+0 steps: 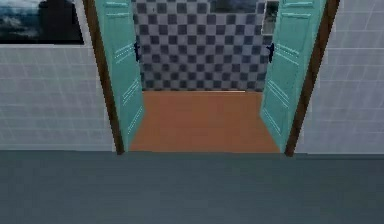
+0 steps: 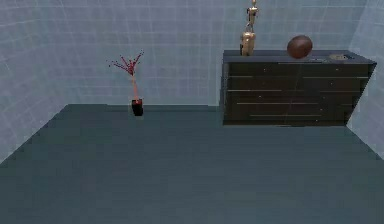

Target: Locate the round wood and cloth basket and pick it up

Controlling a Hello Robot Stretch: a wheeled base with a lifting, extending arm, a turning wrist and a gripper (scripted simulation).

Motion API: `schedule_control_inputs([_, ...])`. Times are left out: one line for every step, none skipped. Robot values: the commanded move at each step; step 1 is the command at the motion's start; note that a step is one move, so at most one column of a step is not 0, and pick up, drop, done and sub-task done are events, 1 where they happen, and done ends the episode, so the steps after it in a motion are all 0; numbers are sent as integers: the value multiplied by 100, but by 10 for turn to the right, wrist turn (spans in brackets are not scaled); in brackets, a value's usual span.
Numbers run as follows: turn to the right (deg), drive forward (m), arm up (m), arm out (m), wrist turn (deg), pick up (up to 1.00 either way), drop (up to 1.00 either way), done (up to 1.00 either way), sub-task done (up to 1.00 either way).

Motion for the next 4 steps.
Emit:
schedule_control_inputs([-450,0,0,0,0,0,0,0,0])
schedule_control_inputs([-450,0,0,0,0,0,0,0,0])
schedule_control_inputs([-450,0,0,0,0,0,0,0,0])
schedule_control_inputs([0,0,14,0,0,0,0,0,0])
